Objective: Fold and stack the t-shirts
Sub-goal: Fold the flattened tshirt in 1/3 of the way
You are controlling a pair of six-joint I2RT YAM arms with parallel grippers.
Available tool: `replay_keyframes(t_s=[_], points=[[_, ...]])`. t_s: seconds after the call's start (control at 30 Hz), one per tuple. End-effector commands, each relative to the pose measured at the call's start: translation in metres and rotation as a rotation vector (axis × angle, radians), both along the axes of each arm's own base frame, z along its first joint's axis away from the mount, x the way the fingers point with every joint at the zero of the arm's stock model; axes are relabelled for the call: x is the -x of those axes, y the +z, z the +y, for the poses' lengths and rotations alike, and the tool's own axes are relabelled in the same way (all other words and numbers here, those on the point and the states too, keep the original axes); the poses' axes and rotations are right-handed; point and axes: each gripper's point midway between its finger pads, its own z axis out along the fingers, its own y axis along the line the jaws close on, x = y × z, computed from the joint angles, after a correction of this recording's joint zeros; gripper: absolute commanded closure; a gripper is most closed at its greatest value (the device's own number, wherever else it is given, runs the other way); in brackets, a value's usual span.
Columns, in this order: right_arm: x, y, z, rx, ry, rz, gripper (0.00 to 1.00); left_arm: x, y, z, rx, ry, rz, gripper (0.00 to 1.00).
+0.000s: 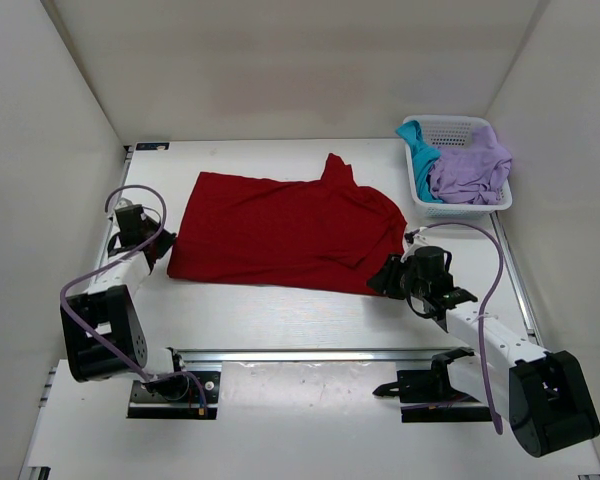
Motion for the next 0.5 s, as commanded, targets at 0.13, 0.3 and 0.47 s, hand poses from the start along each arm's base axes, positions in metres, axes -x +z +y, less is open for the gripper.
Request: replay_keyframes(t_s=[0.13, 0.3, 0.47], points=[[-0.010, 0.009, 0.000, -0.005, -0.001, -0.059, 0.70, -0.029, 0.004, 0.001, 0.036, 0.002, -0.034, 1.00], [-0.011, 0.005, -0.002, 0.002, -0.009, -0.052, 0.70, -0.044, -0.003, 0.008, 0.027, 0.016, -0.037, 1.00], [-0.013, 0.001, -0.005, 0.013, -0.026, -0.042, 0.70, -0.053, -0.014, 0.010, 0.051, 0.020, -0.040, 1.00]])
